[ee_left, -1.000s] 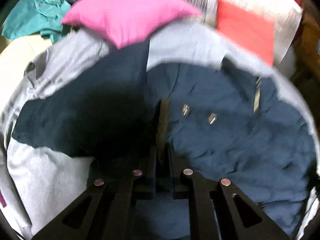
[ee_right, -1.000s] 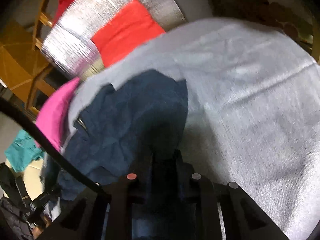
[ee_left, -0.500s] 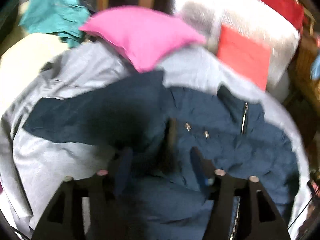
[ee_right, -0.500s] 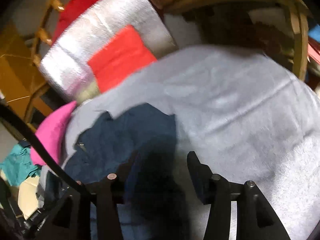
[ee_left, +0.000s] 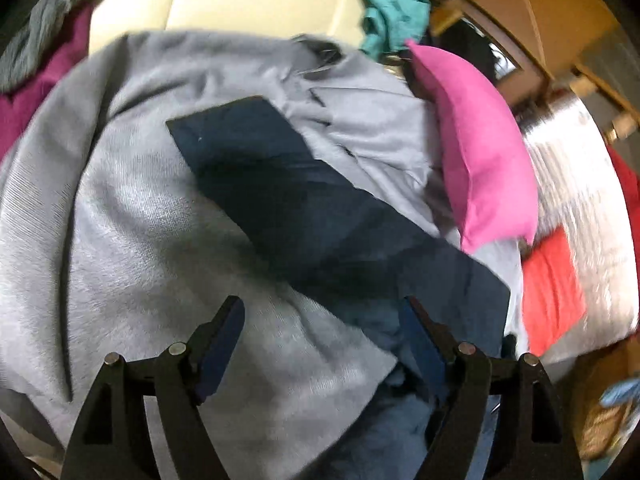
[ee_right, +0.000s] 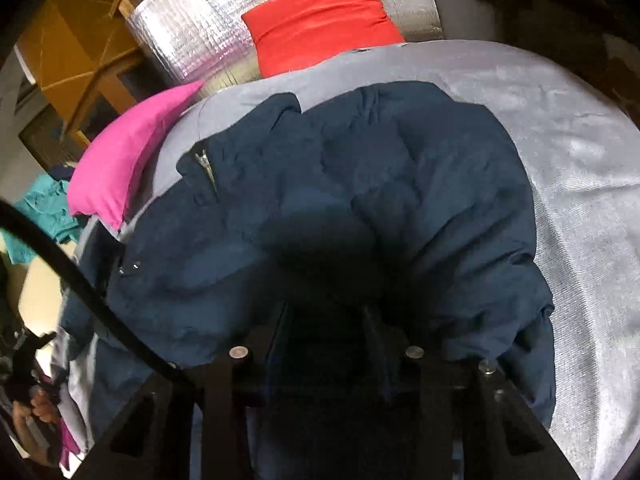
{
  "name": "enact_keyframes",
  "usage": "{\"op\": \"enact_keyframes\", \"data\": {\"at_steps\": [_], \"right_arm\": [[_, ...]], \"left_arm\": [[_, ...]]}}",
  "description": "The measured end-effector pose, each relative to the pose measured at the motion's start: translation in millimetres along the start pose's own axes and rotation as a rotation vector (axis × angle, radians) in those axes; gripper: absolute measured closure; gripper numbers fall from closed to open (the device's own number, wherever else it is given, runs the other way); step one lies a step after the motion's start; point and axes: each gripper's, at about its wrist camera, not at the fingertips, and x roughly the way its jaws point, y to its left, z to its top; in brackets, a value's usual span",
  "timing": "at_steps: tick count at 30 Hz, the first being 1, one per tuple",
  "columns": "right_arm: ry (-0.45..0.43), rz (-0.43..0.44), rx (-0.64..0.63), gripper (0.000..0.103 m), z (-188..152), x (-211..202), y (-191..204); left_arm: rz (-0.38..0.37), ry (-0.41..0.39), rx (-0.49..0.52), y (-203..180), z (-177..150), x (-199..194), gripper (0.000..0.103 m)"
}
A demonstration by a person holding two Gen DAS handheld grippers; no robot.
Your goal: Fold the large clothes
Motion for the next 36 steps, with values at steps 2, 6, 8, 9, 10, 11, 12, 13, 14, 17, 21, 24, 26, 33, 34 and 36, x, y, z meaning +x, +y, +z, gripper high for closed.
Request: {"op": "enact_keyframes", "data": {"at_steps": [2,6,8,9,10,11,12,13,14,17,21,24,26,33,34,36], "right_arm": [[-0.02,0.036,0.029,0.064,1.0,-9.7,-3.0],[-0.086,0.057,0.054,0.063,6.4,-27.8,-6.4],[-0.109,0.068,0.061,0.064,7.2,-33.9,-9.2],[-0.115,0.071,0.065,0.064,10.4,-33.4,-9.6],[-0.121,0.072,0.07,0.064,10.9,-35.0,-10.7],[-0.123,0.072,0.072,0.064,10.7,-35.6,-11.5],[-0.125,0.072,0.076,0.064,11.2,-36.5,-12.3],[-0.128,0.072,0.078,0.064,10.5,-36.6,-12.8],[-0.13,0.072,0.078,0.064,10.9,-36.8,-12.8],[-0.146,0.067,0.078,0.064,11.2,-42.7,-15.8],[-0.182,0.063,0.098,0.064,13.7,-53.1,-23.8],[-0.208,0.059,0.135,0.064,16.0,-60.3,-34.4],[-0.222,0.059,0.162,0.064,16.7,-64.4,-42.0],[-0.269,0.069,0.229,0.062,18.6,-82.9,-65.9],[-0.272,0.076,0.241,0.062,19.3,-84.8,-69.6],[-0.273,0.086,0.258,0.062,20.6,-87.2,-74.2]], "left_arm": [[-0.022,0.014,-0.03,5.7,5.0,10.0,0.023],[-0.079,0.055,-0.104,13.1,13.6,29.7,0.024],[-0.109,0.073,-0.143,18.2,19.1,40.2,0.024],[-0.11,0.071,-0.155,20.1,20.6,43.9,0.026],[-0.112,0.064,-0.163,22.3,21.2,46.4,0.037],[-0.113,0.065,-0.168,24.0,22.5,50.4,0.056],[-0.109,0.072,-0.169,25.5,24.6,55.6,0.064],[-0.103,0.074,-0.168,26.6,26.1,59.6,0.071],[-0.103,0.07,-0.166,27.1,27.4,62.0,0.076],[-0.11,0.033,-0.137,17.9,30.2,55.5,0.089],[-0.142,-0.066,0.029,-27.2,27.3,22.2,0.092],[-0.229,-0.147,0.21,-78.7,9.3,-14.8,0.093],[-0.273,-0.196,0.34,-111.5,-10.5,-36.9,0.093],[-0.479,-0.239,0.762,-206.1,-125.5,-83.1,0.093],[-0.5,-0.212,0.823,-218.3,-148.1,-80.6,0.094],[-0.5,-0.181,0.903,-232.2,-179.8,-73.3,0.094]]}}
